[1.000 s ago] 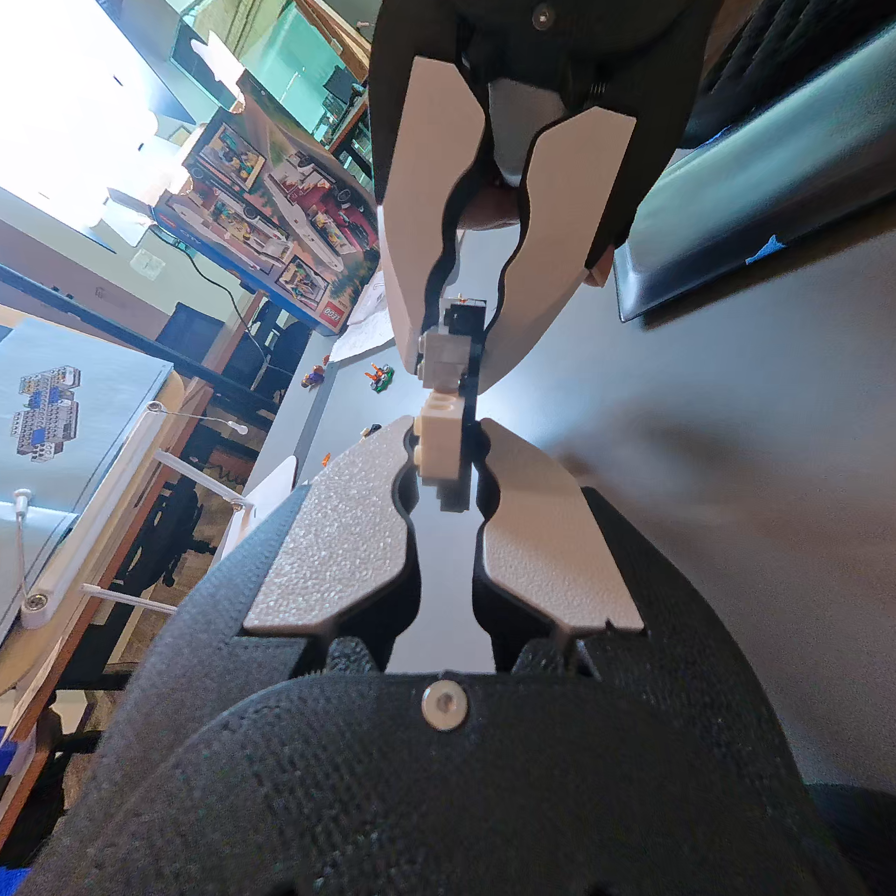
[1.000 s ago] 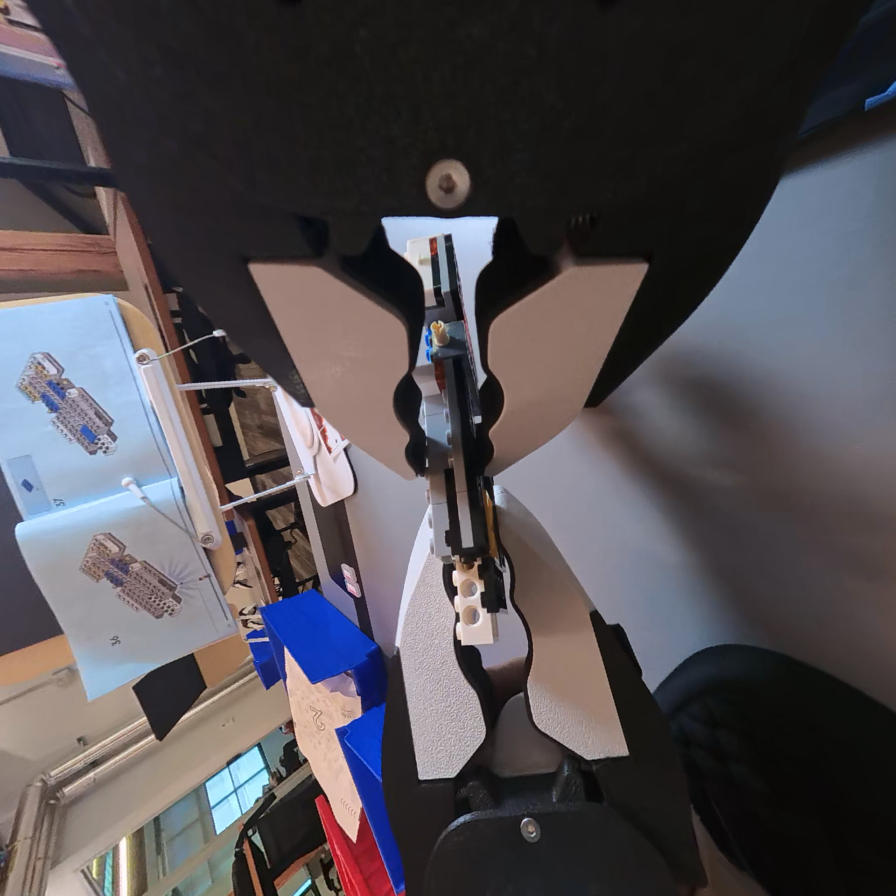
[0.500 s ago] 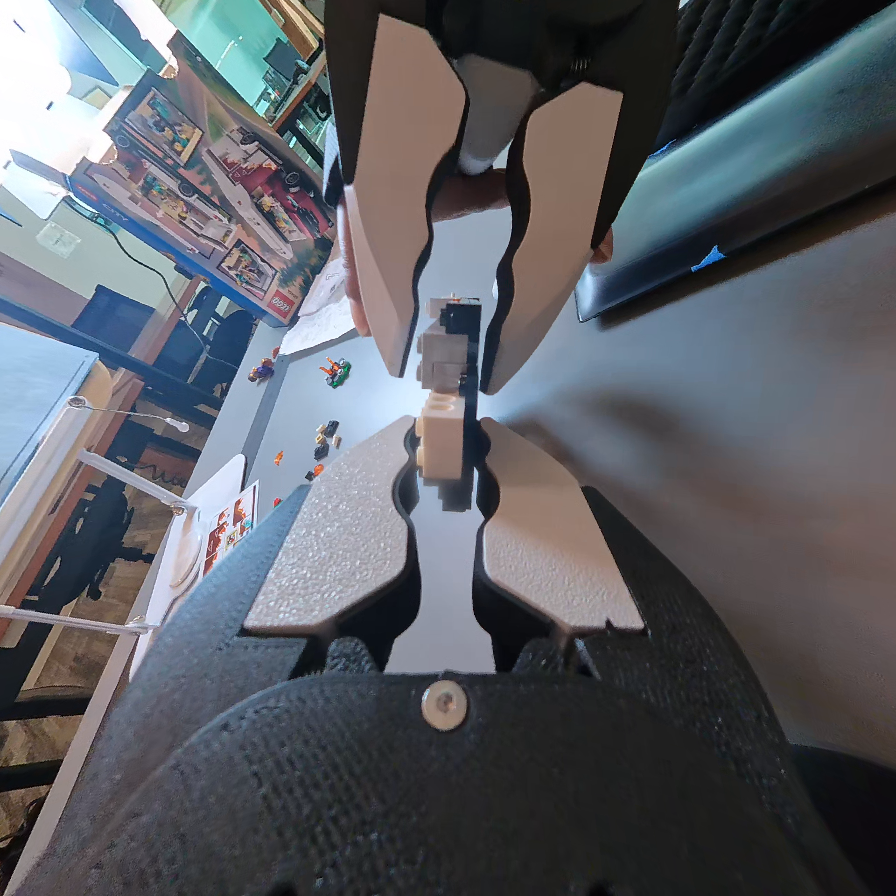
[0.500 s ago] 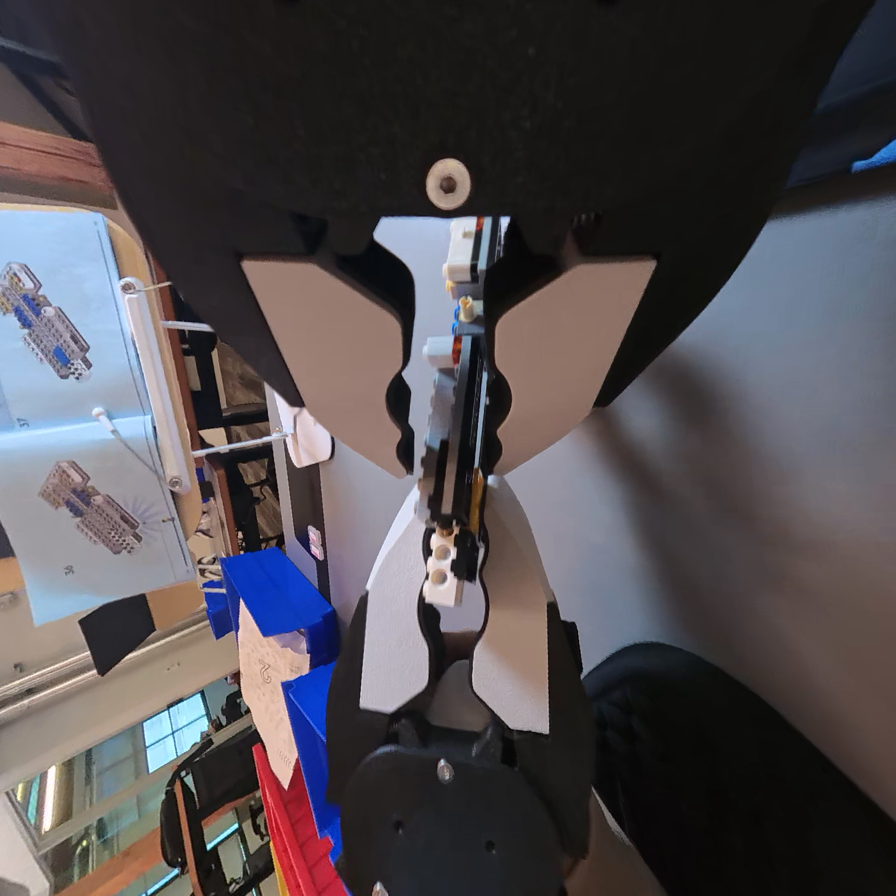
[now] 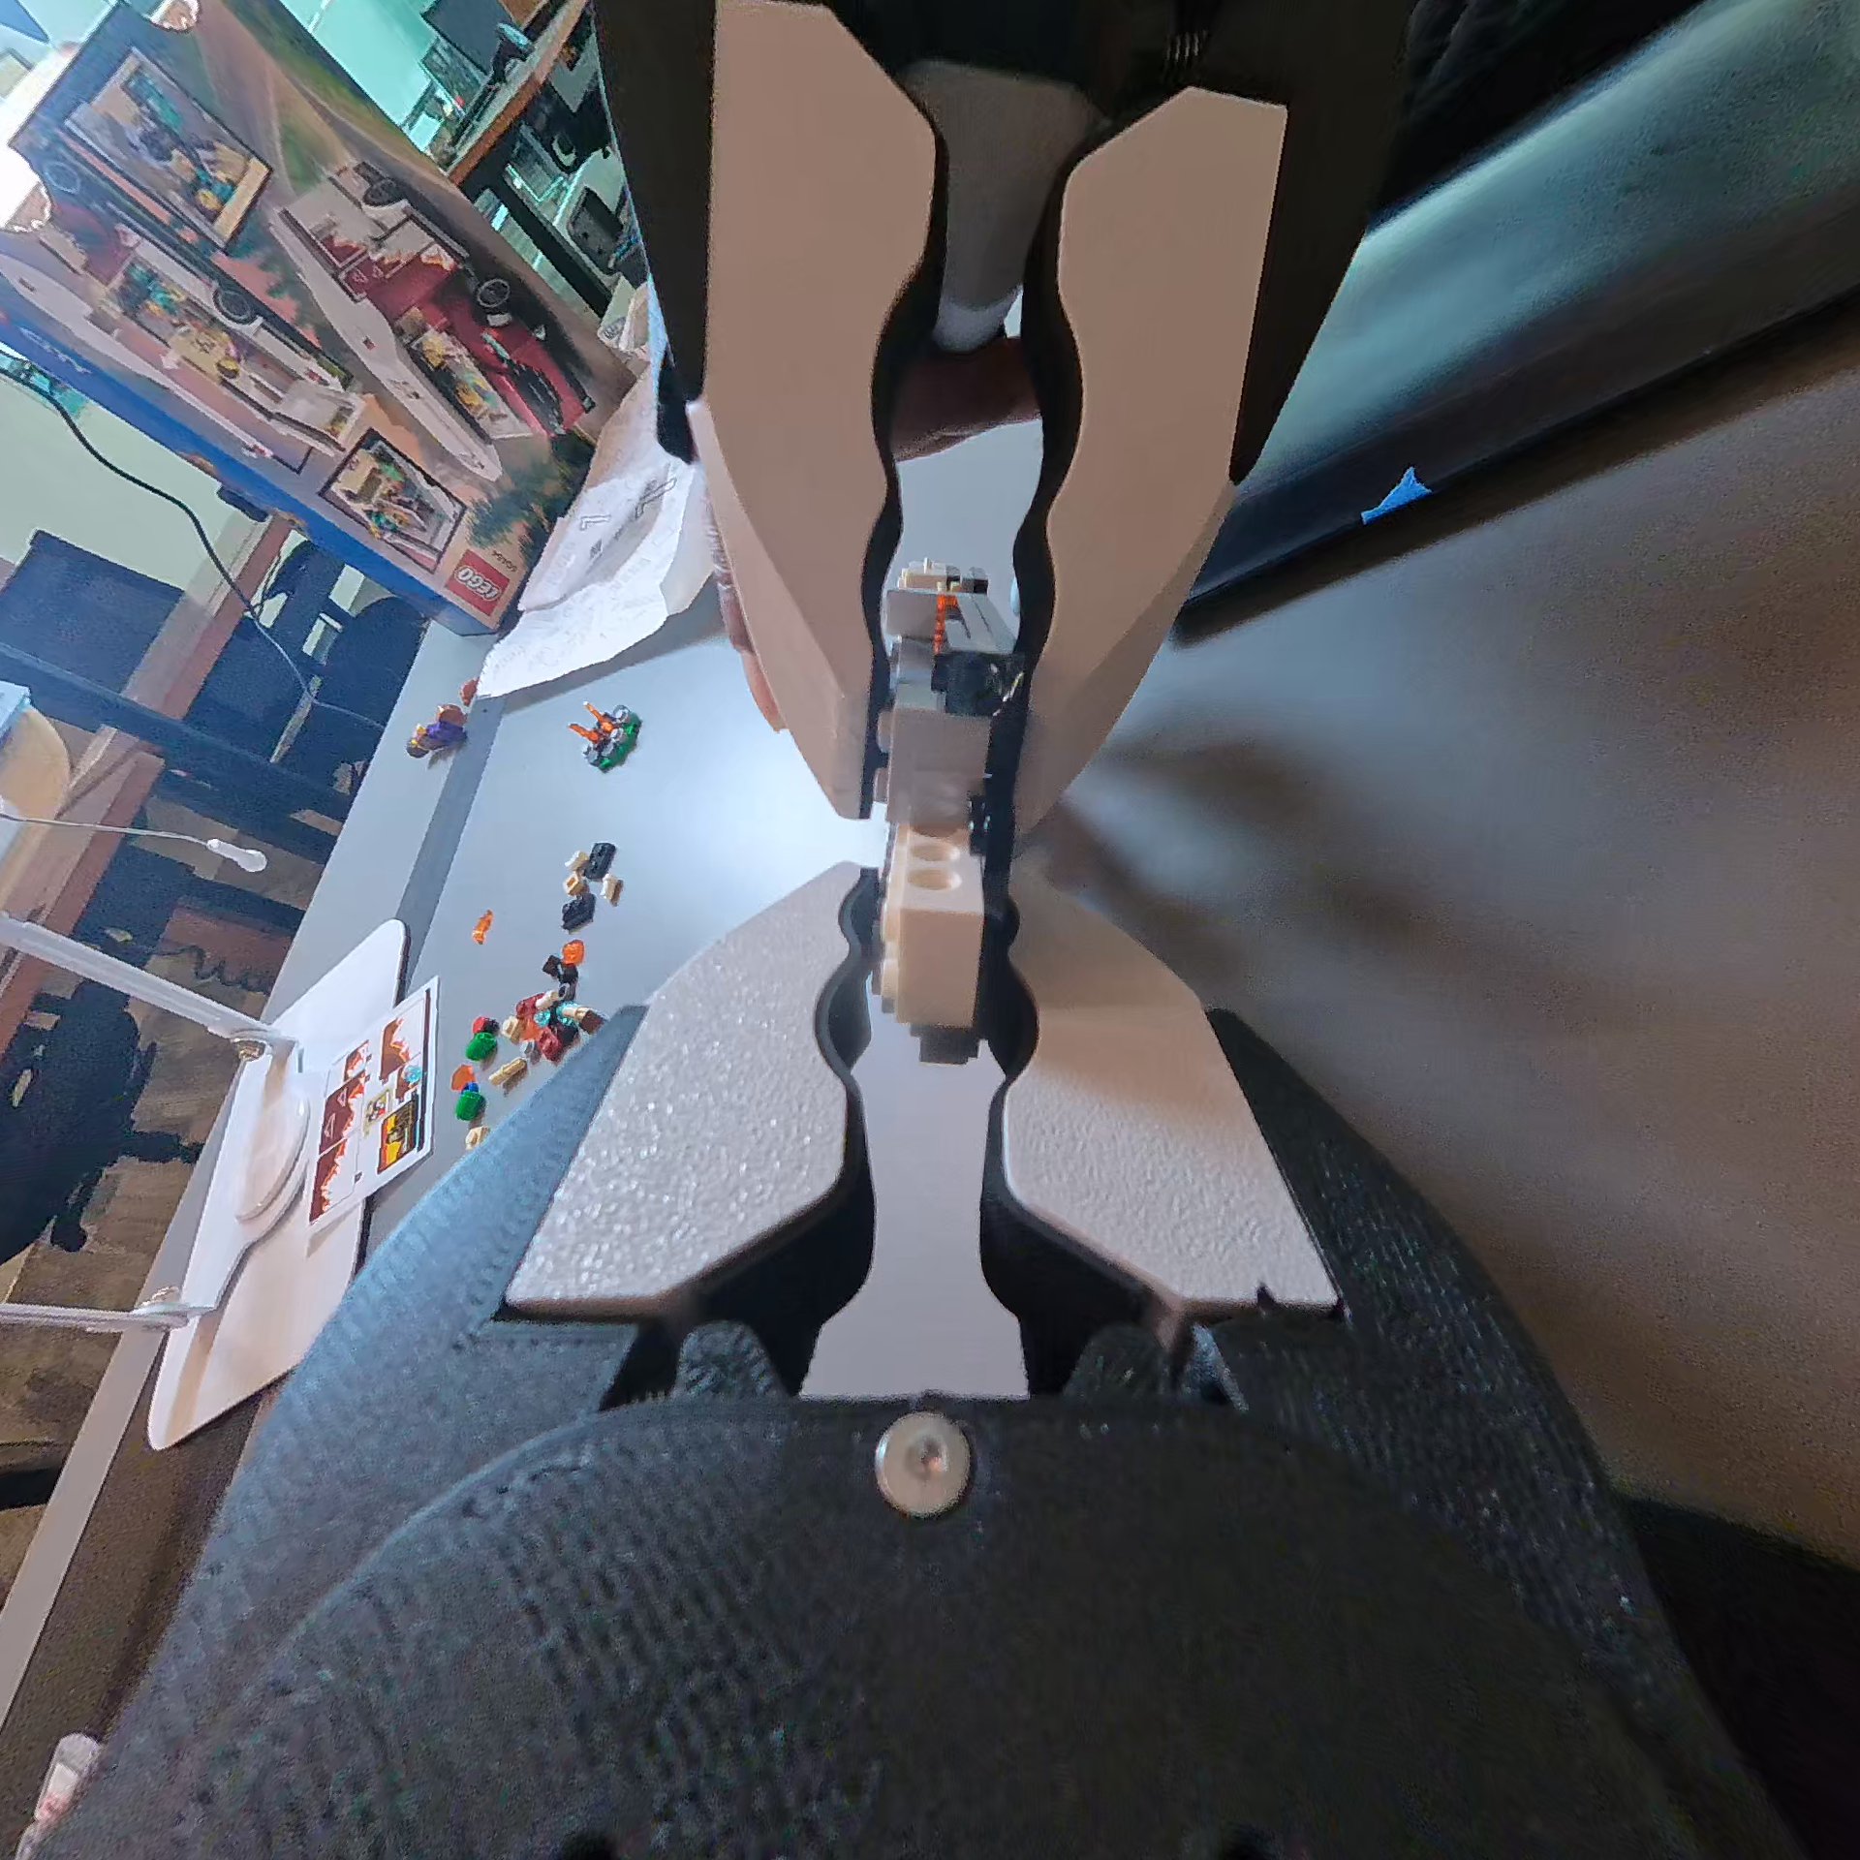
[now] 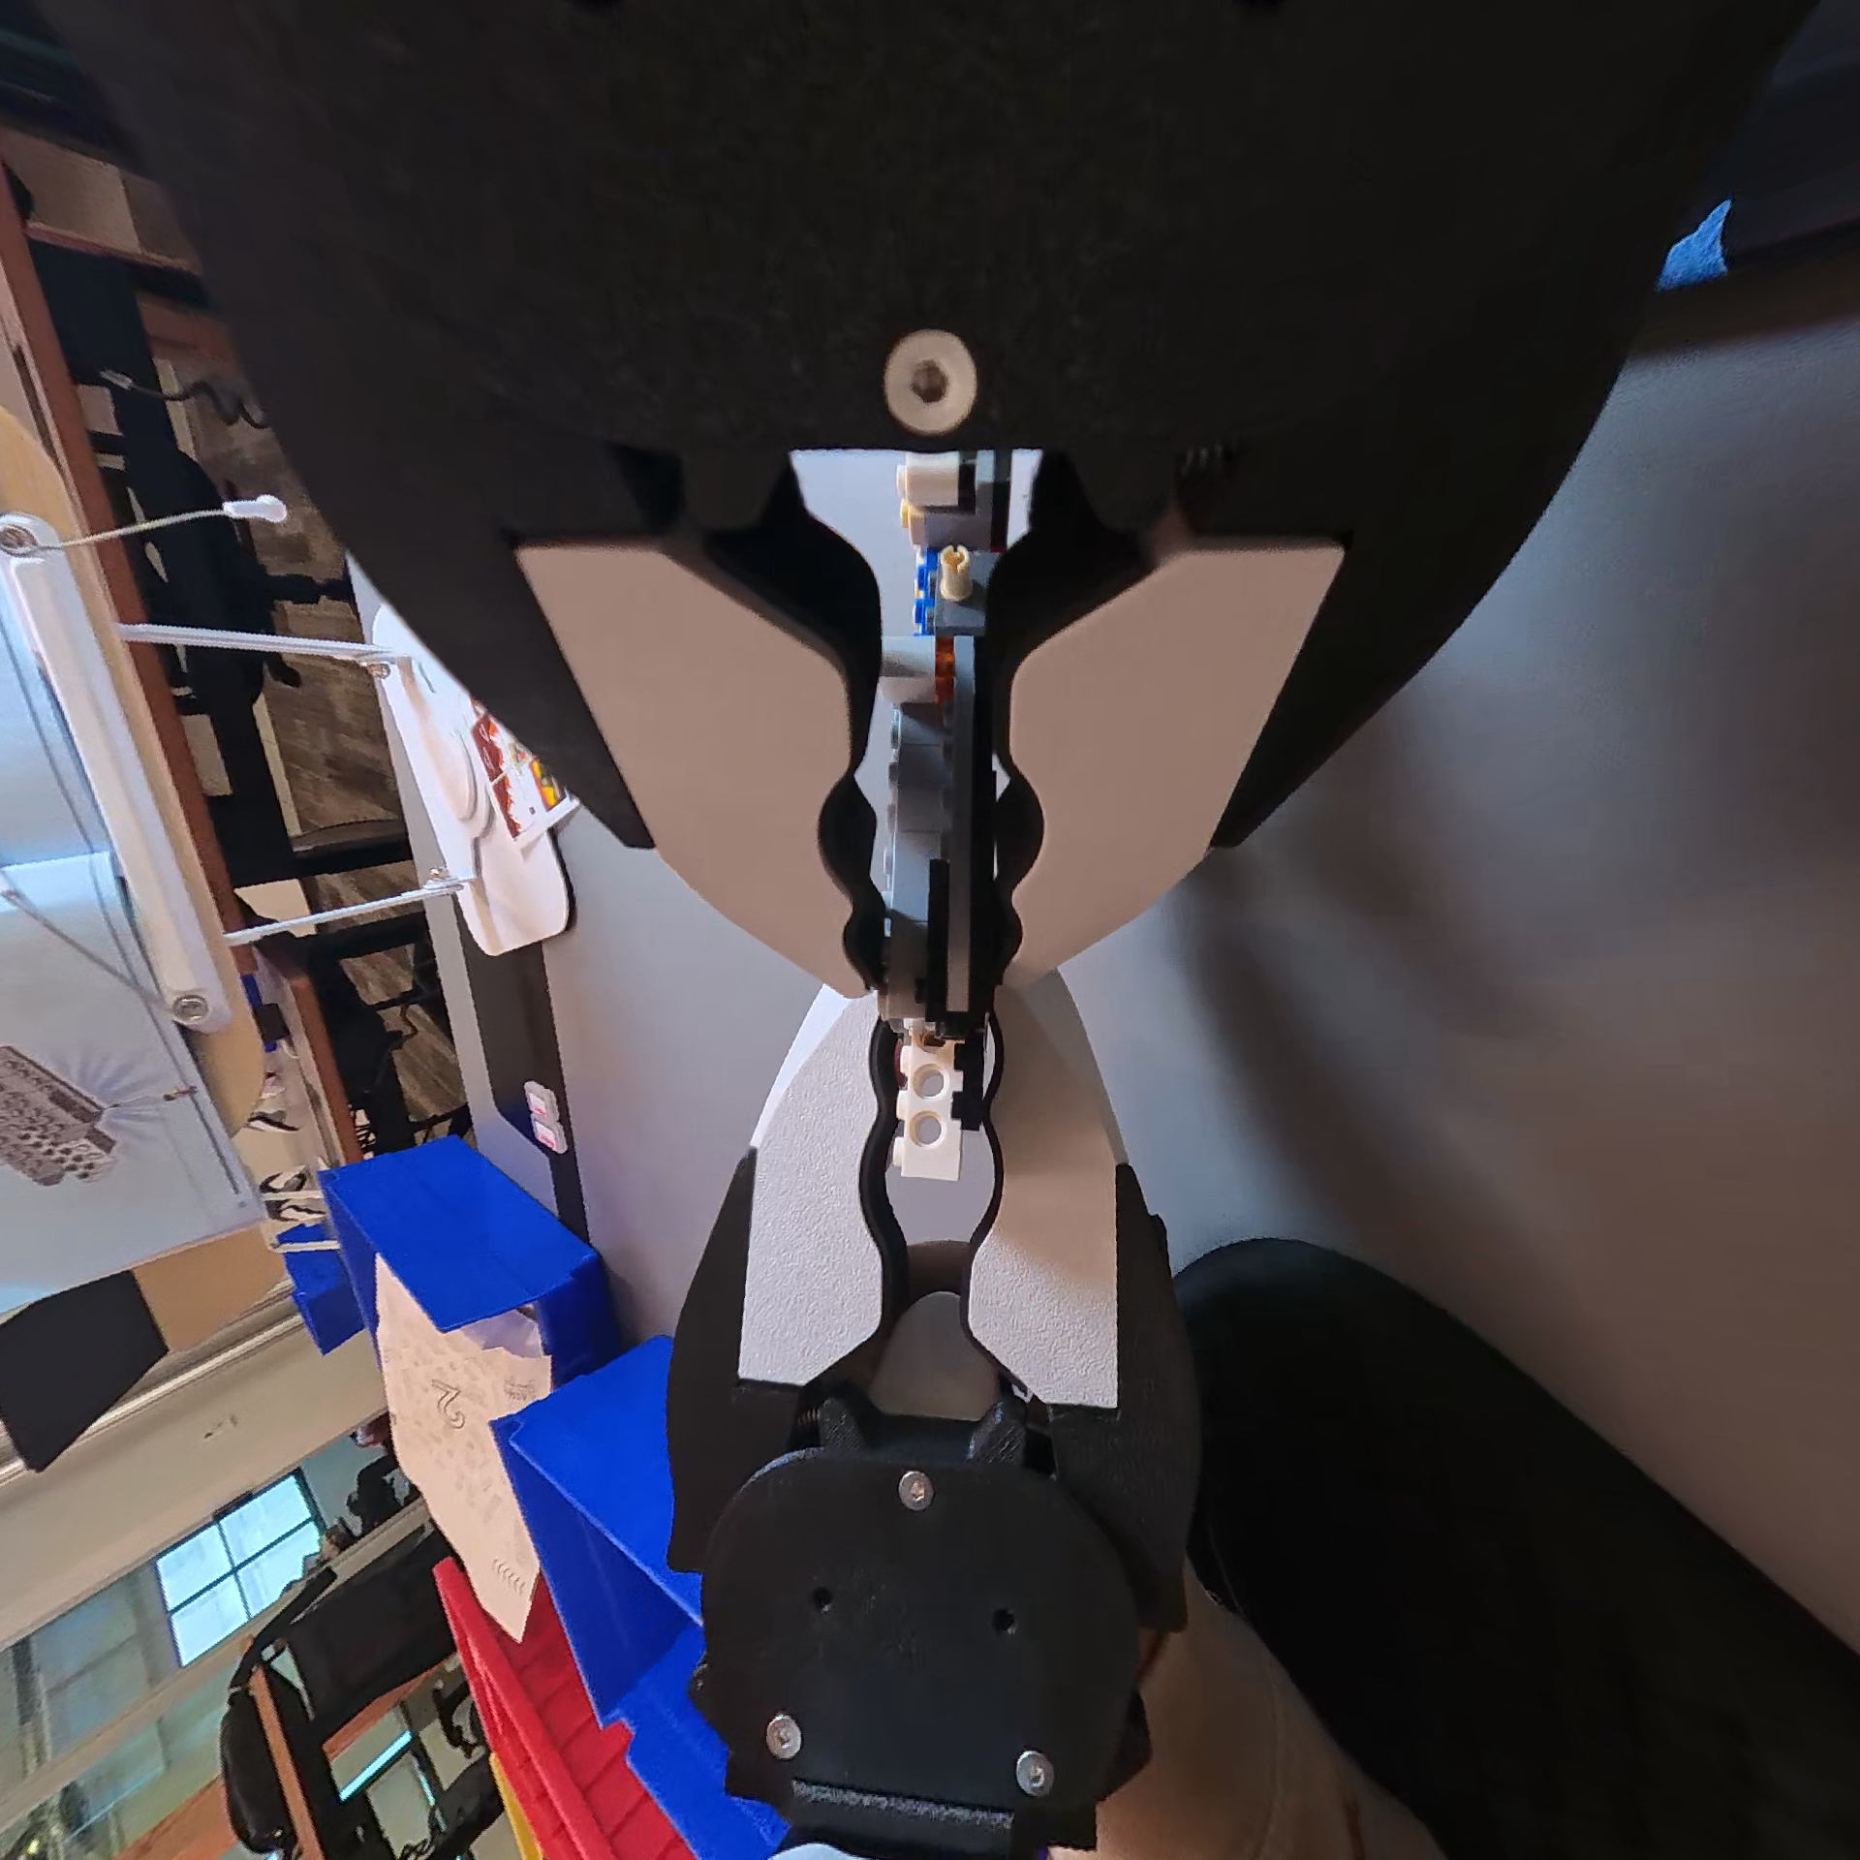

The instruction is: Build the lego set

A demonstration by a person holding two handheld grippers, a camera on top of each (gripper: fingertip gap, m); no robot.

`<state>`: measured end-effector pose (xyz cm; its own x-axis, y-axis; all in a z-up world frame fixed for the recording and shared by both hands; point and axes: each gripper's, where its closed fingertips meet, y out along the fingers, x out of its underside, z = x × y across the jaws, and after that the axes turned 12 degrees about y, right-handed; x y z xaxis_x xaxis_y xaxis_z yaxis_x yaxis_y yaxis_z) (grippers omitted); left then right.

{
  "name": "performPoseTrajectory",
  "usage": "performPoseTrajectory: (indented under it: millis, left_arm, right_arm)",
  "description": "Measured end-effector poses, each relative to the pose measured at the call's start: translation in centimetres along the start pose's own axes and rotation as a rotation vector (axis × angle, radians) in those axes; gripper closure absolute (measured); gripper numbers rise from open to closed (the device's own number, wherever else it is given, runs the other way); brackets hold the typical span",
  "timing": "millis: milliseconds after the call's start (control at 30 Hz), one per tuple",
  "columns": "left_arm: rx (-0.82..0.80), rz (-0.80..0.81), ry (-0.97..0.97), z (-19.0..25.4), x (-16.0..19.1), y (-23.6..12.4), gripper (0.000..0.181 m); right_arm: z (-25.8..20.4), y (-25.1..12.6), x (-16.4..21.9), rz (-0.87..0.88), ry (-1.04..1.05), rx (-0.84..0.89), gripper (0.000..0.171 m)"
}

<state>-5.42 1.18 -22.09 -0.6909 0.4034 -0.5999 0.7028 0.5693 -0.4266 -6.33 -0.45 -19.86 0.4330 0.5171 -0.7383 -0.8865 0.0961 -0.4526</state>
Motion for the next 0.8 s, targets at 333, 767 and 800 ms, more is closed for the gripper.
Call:
performPoseTrajectory:
  millis: [333,767,800]
  left_arm:
    - [-0.030,0.005,0.013,-0.5,-0.1,-0.2,0.161]
    - [-0.361,-0.213,0.355,-4.5,1.4,-1.5,0.162]
    - [-0.375,-0.231,0.394,-4.4,1.5,-1.3,0.162]
  right_arm:
    - [0.5,-0.1,-0.2,-0.001,-0.025,0.034,0.152]
    - [3.9,-4.4,0.5,0.315,1.316,0.000,0.130]
    - [3.9,-4.3,0.8,0.348,1.443,-0.027,0.128]
